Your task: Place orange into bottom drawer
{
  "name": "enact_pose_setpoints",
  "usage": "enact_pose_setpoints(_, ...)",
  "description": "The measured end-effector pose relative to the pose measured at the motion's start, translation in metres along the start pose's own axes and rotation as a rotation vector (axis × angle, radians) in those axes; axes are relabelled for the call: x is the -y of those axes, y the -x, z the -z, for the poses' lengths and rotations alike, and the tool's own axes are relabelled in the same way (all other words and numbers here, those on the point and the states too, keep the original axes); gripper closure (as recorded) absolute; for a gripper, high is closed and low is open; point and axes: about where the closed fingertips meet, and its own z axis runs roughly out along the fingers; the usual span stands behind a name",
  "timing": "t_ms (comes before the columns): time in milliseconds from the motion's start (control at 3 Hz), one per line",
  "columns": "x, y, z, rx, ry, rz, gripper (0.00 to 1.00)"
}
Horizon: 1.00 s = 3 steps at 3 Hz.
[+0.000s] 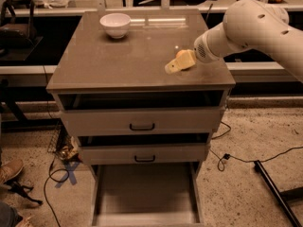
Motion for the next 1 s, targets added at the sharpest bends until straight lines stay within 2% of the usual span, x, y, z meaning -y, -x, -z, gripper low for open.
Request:
enact_pose_setpoints(333, -0.001, 0.005, -0.013, 0.006, 0.013, -0.016, 0.0)
enact_pose_setpoints(667, 0.0, 0.01, -0.026, 0.004, 0.017, -0.028, 0.18)
enact_pose_setpoints(1000, -0.002, 0.011, -0.037, -0.008, 0.028, -0.028, 0.5)
